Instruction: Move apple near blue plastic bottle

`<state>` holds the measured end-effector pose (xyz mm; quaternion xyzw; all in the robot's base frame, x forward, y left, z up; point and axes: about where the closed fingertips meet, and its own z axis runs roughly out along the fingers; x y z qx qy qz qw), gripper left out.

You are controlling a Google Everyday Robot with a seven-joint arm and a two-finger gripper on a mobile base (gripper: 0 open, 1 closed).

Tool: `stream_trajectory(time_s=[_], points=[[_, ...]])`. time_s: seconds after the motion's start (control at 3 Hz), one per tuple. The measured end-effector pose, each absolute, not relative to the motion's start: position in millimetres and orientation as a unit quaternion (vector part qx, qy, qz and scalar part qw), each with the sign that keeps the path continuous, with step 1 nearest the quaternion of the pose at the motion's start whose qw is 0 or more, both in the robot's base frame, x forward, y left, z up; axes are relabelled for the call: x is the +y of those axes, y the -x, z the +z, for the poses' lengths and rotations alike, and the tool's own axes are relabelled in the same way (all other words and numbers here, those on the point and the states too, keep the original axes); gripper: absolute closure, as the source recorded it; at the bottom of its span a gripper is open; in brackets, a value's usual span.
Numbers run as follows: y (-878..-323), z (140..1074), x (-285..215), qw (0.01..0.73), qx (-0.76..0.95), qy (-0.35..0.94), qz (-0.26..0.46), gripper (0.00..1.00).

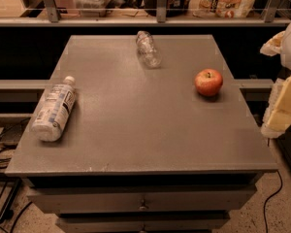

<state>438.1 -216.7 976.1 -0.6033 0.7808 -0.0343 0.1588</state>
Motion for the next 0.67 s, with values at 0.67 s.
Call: stream_trajectory(time_s=[0.67], points=[[-455,977,-211,0.193,0.775,0.602,-0.014,0.00]])
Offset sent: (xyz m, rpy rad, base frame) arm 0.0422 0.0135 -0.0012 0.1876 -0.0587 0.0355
